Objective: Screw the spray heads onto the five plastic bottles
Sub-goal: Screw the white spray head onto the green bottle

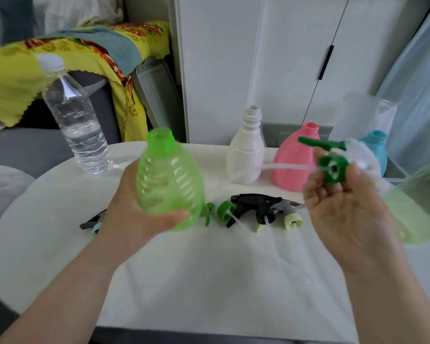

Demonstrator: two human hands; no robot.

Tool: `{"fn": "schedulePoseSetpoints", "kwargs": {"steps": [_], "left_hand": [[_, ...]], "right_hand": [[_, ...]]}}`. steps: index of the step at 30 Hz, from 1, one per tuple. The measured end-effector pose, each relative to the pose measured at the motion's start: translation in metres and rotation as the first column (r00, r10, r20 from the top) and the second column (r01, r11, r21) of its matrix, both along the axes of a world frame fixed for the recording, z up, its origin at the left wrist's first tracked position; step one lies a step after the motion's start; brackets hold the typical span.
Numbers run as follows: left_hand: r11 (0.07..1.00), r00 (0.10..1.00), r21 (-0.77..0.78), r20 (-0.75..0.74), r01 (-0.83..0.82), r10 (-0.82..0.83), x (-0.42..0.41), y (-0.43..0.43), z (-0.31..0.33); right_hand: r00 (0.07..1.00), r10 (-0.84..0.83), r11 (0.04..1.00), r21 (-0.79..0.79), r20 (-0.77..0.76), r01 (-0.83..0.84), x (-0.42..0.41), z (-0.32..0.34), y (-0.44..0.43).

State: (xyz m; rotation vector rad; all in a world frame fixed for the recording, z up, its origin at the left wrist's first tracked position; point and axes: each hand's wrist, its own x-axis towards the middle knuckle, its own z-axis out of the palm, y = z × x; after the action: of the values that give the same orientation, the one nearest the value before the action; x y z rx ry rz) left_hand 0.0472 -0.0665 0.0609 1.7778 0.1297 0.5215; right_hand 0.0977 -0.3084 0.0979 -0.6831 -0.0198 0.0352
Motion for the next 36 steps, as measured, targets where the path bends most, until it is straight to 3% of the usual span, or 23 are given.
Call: {"fn": "schedulePoseSetpoints", "kwargs": {"steps": [7, 15, 19, 23, 28, 36], "left_hand": [[0.992, 0.997, 0.121, -0.073, 0.033, -0.024, -0.032, -0.007, -0.010], [0.995, 0.993, 0.096, -0.120, 0.003, 0.009, -0.022, -0.008, -0.021], [0.981, 0.983, 0.191, -0.185, 0.037, -0.001, -0.021, -0.014, -0.022], [0.975, 0.973, 0.199, -0.224, 0.098, -0.052, -0.026, -0.024, -0.023], [0.975, 0.960, 0.100, -0.219, 0.198, -0.172, -0.025, -0.046, -0.025], [0.973, 0.953, 0.051, -0.222, 0.223, -0.207, -0.022, -0.047, -0.028]], "right_hand": [[0.992, -0.069, 0.997, 0.047, 0.107, 0.064, -0.006, 0.019, 0.014], [0.987, -0.024, 0.986, -0.158, 0.158, 0.049, 0.008, -0.001, 0.015], [0.987, -0.008, 0.953, -0.297, 0.159, 0.056, 0.010, -0.006, 0.010], [0.972, 0.083, 0.904, -0.428, 0.220, 0.020, 0.006, -0.008, 0.013], [0.954, 0.236, 0.715, -0.698, 0.185, -0.042, -0.004, -0.018, 0.031], [0.889, 0.410, 0.679, -0.719, 0.205, -0.148, -0.004, -0.019, 0.032]]}}
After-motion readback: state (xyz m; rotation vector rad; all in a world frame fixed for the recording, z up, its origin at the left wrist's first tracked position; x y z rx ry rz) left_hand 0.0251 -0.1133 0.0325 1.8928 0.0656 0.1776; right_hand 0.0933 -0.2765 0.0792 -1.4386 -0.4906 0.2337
